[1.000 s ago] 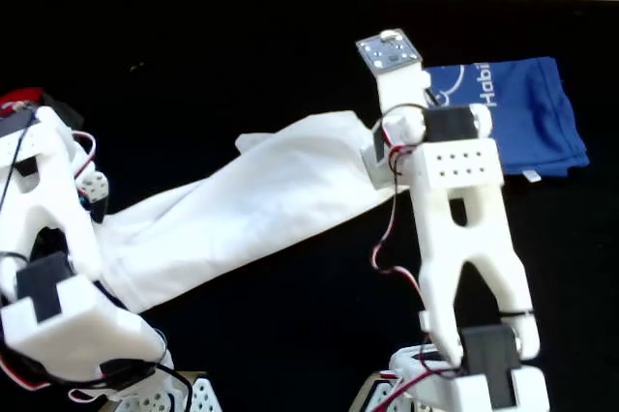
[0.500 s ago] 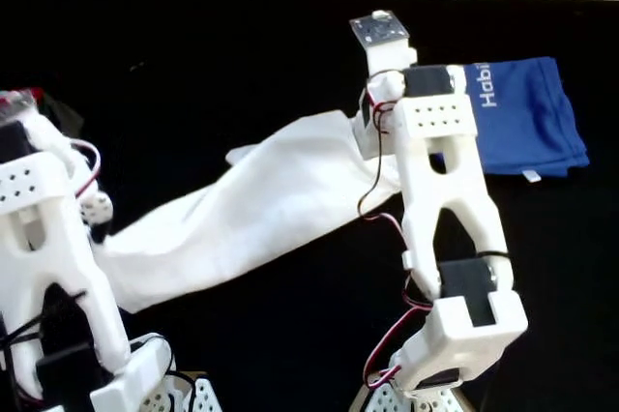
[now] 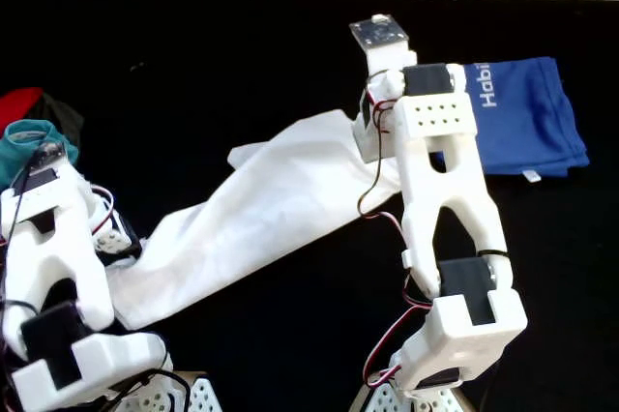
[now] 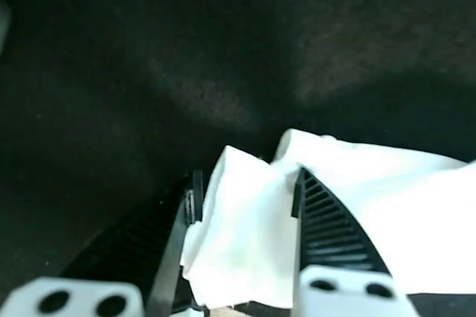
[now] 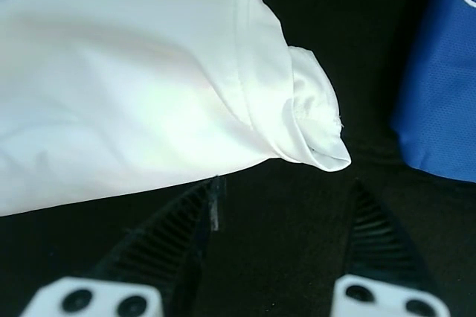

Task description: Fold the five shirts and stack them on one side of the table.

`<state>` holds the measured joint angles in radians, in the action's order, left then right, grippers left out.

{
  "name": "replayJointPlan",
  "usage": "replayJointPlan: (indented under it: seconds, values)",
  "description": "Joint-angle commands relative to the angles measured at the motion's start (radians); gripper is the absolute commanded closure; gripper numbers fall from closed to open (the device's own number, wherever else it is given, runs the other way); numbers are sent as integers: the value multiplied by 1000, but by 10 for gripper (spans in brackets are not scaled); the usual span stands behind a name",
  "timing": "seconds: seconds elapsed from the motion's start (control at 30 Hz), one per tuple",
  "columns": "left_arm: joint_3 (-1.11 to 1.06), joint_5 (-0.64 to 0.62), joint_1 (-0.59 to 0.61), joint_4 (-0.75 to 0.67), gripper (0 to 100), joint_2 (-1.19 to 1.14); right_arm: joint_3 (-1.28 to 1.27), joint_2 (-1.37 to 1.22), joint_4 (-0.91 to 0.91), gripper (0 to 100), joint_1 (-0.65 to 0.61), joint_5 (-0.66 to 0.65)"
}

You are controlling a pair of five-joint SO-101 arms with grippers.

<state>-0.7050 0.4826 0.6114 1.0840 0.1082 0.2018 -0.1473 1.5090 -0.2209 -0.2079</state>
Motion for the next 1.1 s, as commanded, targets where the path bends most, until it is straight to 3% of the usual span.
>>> replayJointPlan:
  seconds: [0.0,0.13,0.47,0.77,1.07]
  values:
    - [-2,21,39,-55,790,-65,42,5,5,746,-5,3]
    - [22,21,62,-69,790,-131,44,5,5,746,-5,3]
    - [226,21,65,288,790,-51,44,5,5,746,-5,3]
    - [268,107,113,187,790,-99,44,5,5,746,-4,3]
    - [259,120,88,376,790,-159,44,2,-4,746,-7,3]
